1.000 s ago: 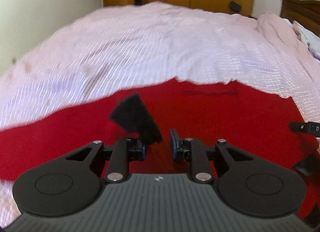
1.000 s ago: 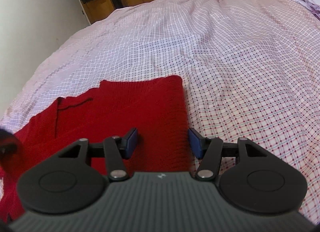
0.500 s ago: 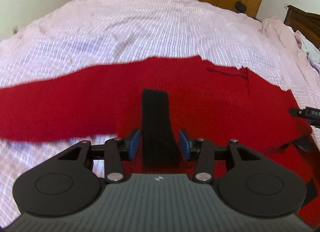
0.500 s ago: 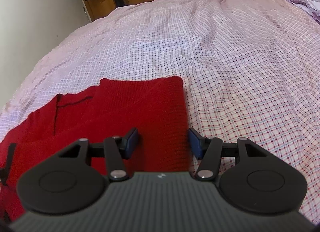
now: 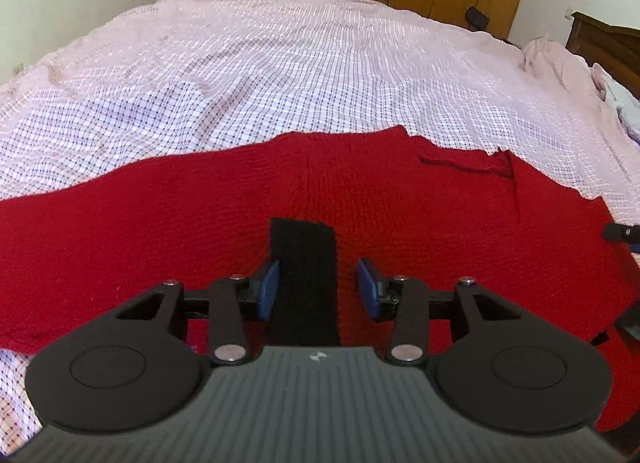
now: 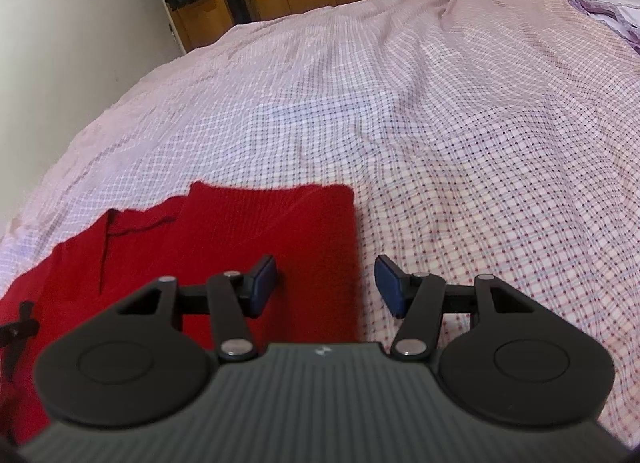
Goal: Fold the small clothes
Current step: 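Grasp the black cuff of the other sleeve with the left tool, then lift the sleeve with the left tool and fold it across the cardigan body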
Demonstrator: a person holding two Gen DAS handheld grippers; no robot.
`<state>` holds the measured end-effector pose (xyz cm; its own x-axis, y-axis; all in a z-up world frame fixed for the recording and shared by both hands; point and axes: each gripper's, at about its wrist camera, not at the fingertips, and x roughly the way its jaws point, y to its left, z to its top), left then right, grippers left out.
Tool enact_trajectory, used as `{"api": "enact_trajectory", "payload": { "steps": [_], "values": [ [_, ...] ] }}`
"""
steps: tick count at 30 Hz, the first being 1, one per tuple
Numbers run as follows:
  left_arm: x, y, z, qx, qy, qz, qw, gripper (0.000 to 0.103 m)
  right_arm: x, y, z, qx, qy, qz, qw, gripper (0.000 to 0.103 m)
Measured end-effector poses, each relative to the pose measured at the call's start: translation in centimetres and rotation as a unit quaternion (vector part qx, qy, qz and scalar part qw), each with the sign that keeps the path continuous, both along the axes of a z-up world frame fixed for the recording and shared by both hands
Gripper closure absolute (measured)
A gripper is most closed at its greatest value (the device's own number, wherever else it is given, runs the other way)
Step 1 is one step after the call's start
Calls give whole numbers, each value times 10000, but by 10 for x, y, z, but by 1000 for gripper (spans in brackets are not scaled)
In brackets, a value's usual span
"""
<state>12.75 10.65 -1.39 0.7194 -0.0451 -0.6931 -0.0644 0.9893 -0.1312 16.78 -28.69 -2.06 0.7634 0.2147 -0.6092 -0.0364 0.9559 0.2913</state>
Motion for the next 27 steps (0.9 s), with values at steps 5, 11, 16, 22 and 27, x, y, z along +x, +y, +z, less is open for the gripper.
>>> {"api": "enact_trajectory", "payload": {
  "steps": [5,11,16,22,27],
  "values": [
    [-3,-8,0,32,-171,-87,9998,80,6,5,-3,31,-35,148,9999,46],
    [-6,-15,16,208,-683,-129,9974,84,-1,16,2,-260,-414,271,9984,86],
    [14,-20,26,311,-892,-165,9954,84,-8,6,9,-226,-816,-213,9962,87],
    [47,-28,-4,657,-277,-130,9974,73,9,7,-13,-389,-374,-317,9980,82],
    [41,-22,0,613,-246,-106,9978,68,12,-2,-15,-135,-214,-348,9991,76]
  ]
}}
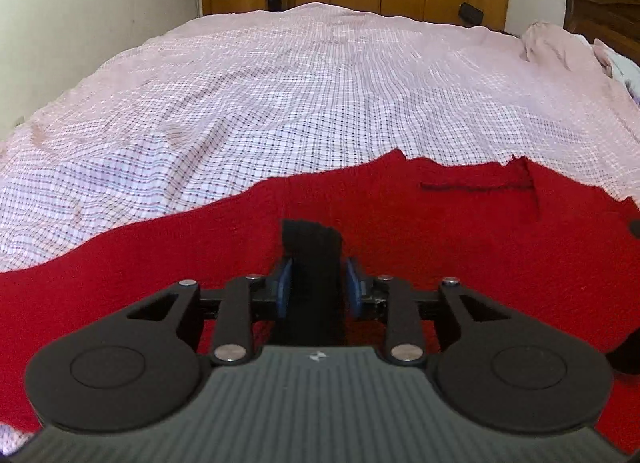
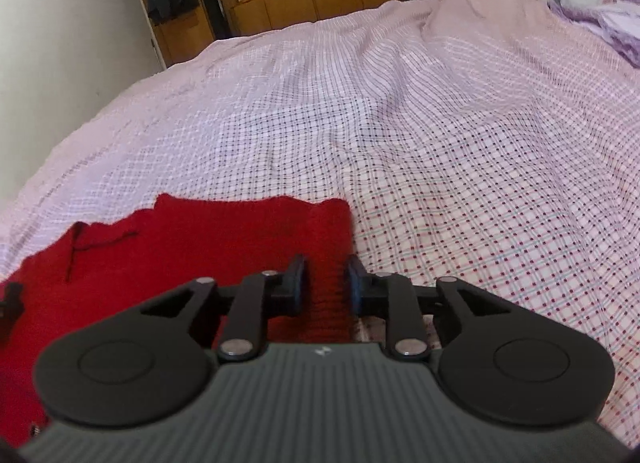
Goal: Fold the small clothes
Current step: 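Lift the sleeve with the left tool and fold it across the cardigan body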
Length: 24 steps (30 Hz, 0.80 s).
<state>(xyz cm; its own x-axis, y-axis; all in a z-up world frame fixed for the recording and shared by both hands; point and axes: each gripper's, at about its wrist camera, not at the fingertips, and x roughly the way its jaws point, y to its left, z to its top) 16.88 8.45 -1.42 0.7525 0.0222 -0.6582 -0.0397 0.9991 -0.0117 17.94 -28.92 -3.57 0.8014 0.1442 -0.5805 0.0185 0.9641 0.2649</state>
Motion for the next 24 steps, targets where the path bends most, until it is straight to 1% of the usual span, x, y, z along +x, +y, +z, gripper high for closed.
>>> {"api": "enact_trajectory", "payload": {
  "steps": [1,4,7,10,14,18,24],
  "values": [
    [-3,3,4,-29,17,66,10000,66,-1,-1,2,53,15,-19,10000,73],
    [-15,16,15,-151,21,202,9997,64,-9,-4,13,152,-4,-93,9998,66],
    [-31,31,24,-74,51,404,9991,64,-22,-3,29,206,-112,-46,9997,60],
    [-48,50,33,-1,101,646,9979,63,-40,0,48,227,-255,75,9994,57],
    [-72,81,42,-70,221,1037,9943,60,-61,9,69,283,-274,336,9987,57],
    [-98,113,46,-130,237,1410,9896,59,-86,20,88,282,-250,643,9972,56],
    [-132,159,45,-309,296,2020,9784,56,-123,38,107,416,-56,947,9946,56]
  ]
}}
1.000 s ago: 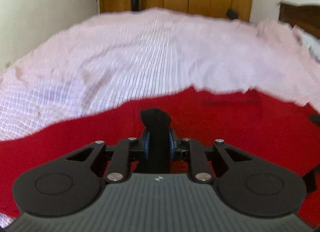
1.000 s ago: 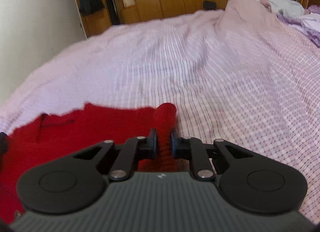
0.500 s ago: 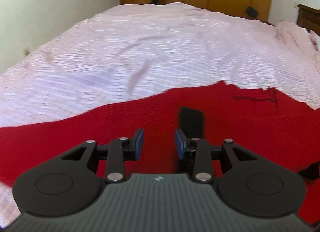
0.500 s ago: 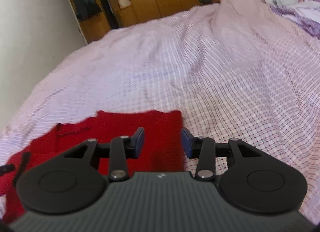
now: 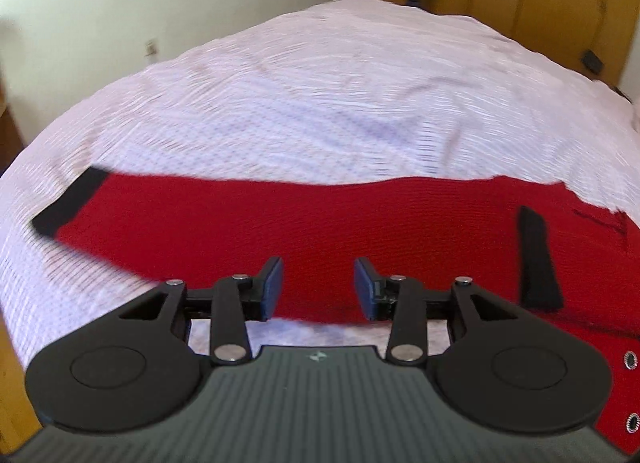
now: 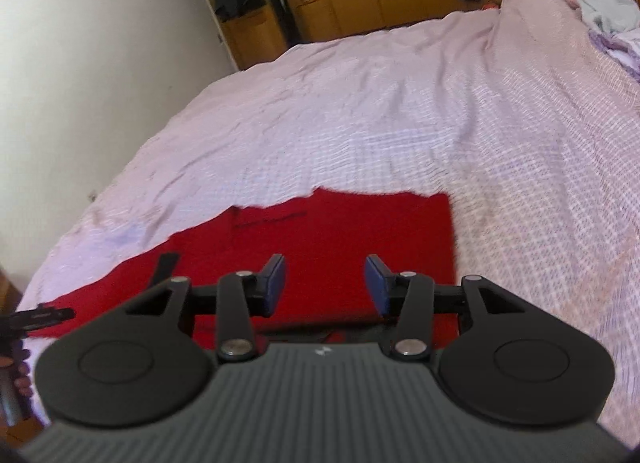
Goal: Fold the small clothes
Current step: 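Lift the sleeve with the left tool and fold it across the cardigan body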
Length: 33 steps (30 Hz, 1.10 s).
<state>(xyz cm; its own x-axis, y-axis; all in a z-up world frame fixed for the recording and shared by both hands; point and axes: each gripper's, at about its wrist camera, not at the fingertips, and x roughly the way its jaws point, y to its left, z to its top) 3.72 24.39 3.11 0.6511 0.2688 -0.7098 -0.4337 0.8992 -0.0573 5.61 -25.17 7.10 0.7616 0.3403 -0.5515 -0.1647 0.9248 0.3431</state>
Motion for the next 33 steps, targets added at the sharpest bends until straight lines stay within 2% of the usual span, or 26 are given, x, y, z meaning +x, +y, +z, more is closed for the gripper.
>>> {"api": "enact_trajectory", "payload": {
  "steps": [4,7,14,19,23,26,31,33],
  "values": [
    [-14,28,-6,-357,-52,495,9981,54,-27,8,1,109,56,-17,9999,49],
    [-15,43,-12,-624,-110,709,9955,54,-43,18,-9,16,78,-46,10000,49],
    [-14,49,-22,-957,-118,888,9914,54,-60,34,-42,-126,395,-153,9990,49],
    [-23,45,-27,-1438,-279,858,9855,53,-67,31,-62,10,661,-326,9973,49],
    [-16,47,-37,-1447,-226,1073,9834,53,-70,28,-72,-9,805,-446,9958,49],
    [-12,50,-44,-1509,-365,1183,9808,53,-72,24,-77,-2,847,-527,9950,49],
    [3,50,-44,-1315,-517,1097,9839,53,-74,21,-78,23,857,-558,9948,49],
    [6,50,-42,-1217,-613,1031,9853,58,-75,21,-77,21,839,-563,9949,49]
  ]
}}
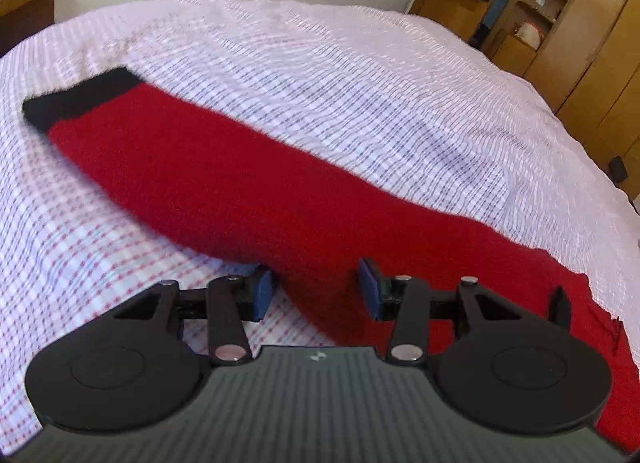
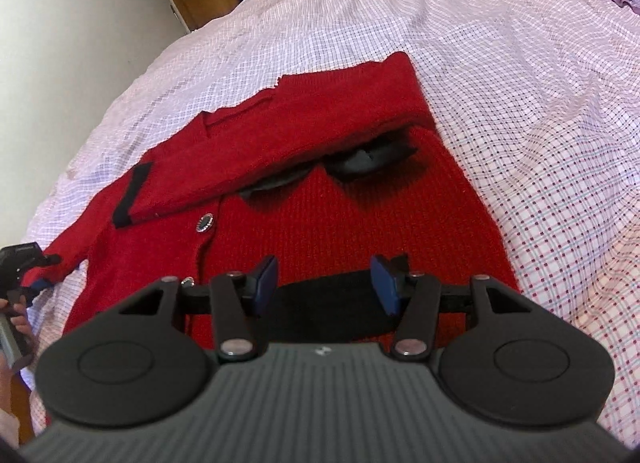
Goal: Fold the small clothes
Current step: 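Lift the sleeve with the left tool and fold it across the cardigan body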
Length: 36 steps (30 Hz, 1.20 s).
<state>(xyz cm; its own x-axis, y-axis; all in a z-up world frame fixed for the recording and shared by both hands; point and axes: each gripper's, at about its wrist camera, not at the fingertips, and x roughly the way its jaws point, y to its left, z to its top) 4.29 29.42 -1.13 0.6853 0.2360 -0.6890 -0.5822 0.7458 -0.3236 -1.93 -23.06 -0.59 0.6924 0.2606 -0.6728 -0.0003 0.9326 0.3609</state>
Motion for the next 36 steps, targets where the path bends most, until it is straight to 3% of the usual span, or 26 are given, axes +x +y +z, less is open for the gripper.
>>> {"api": "enact_trajectory", "payload": {
  "steps": [2,4,11,17,21,25,29,36],
  "values": [
    [0,-3,6,165,-130,-91,9997,75,-1,0,2,20,-15,5,10000,49],
    [-5,-6,16,273,-408,-211,9986,79,-2,-1,4,51,-42,13,10000,49],
    [-6,-34,71,683,-1139,-891,9871,80,-4,0,13,98,-203,46,9997,49],
    [8,-86,110,907,-1624,-1769,9665,82,-4,0,15,138,-268,74,9995,49],
    [24,-129,119,891,-1743,-2304,9532,82,-5,-4,15,194,-323,30,9993,49],
    [45,-178,109,899,-1598,-2783,9428,82,-5,-10,15,311,-372,-64,9988,49],
    [64,-224,81,955,-1234,-3224,9336,82,-3,-16,11,391,-356,-129,9985,49],
    [90,-269,15,792,-389,-3625,9278,81,3,-20,-3,507,-198,-136,9984,49]
  ]
}}
